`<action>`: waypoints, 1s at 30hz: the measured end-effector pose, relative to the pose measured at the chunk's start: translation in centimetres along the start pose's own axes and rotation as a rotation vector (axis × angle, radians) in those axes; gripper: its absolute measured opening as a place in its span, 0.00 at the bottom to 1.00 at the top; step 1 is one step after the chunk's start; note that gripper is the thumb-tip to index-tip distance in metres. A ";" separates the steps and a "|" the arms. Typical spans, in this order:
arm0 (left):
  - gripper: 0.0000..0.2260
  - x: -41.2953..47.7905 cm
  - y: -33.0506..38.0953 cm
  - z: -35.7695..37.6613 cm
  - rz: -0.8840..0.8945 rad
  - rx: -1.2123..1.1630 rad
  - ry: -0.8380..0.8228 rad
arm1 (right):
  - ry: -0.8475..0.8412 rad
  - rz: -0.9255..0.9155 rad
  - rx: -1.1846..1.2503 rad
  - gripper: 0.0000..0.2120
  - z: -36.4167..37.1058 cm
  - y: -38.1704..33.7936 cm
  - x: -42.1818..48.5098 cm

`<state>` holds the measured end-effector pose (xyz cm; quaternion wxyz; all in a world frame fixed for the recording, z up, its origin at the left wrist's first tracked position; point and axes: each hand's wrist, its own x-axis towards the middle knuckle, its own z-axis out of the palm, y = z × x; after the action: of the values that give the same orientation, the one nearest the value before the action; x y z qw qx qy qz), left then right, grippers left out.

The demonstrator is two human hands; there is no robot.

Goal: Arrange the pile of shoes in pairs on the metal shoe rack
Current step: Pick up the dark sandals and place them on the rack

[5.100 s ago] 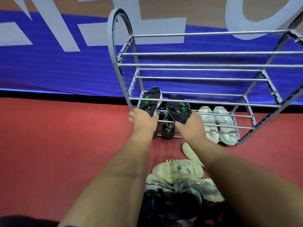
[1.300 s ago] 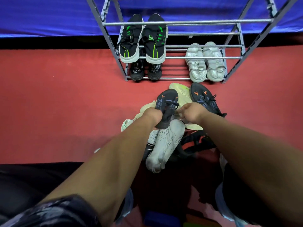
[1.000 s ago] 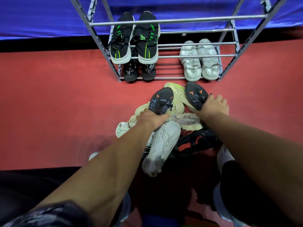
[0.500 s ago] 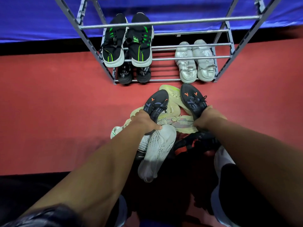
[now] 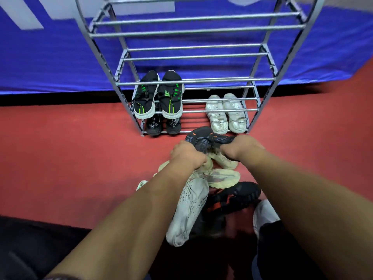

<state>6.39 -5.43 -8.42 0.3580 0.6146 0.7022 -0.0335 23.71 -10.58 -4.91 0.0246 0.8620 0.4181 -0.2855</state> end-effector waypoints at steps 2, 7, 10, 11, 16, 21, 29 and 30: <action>0.33 -0.8 1.2 -1.2 0.019 -0.062 0.030 | 0.073 -0.002 -0.023 0.19 -1.6 0.0 -0.9; 0.43 -3.4 2.5 -3.6 0.135 -0.189 0.206 | 0.260 -0.011 -0.041 0.24 -6.3 0.0 -2.6; 0.43 -3.9 2.8 -4.3 0.163 -0.243 0.223 | 0.330 -0.024 0.005 0.20 -8.5 -0.1 -3.0; 0.44 -3.7 3.0 -4.4 0.158 -0.276 0.219 | 0.353 -0.029 0.023 0.19 -8.9 -0.1 -2.9; 0.40 -1.8 4.6 -5.1 0.113 -0.501 0.033 | 0.474 -0.054 0.211 0.22 -9.1 0.2 -0.4; 0.20 0.7 6.5 -5.2 0.130 -0.673 -0.114 | 0.466 -0.154 0.326 0.29 -7.4 0.7 4.0; 0.36 9.5 10.6 -3.3 0.207 -0.465 0.230 | 0.473 -0.097 0.357 0.37 -6.4 0.3 10.6; 0.35 10.0 11.4 -3.2 0.219 -0.456 0.268 | 0.477 -0.083 0.353 0.38 -6.4 0.2 11.4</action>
<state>15.09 7.30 -7.03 0.3925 0.5894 0.6621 0.2453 32.37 -0.87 -5.45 -0.2363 0.8778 0.3910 -0.1439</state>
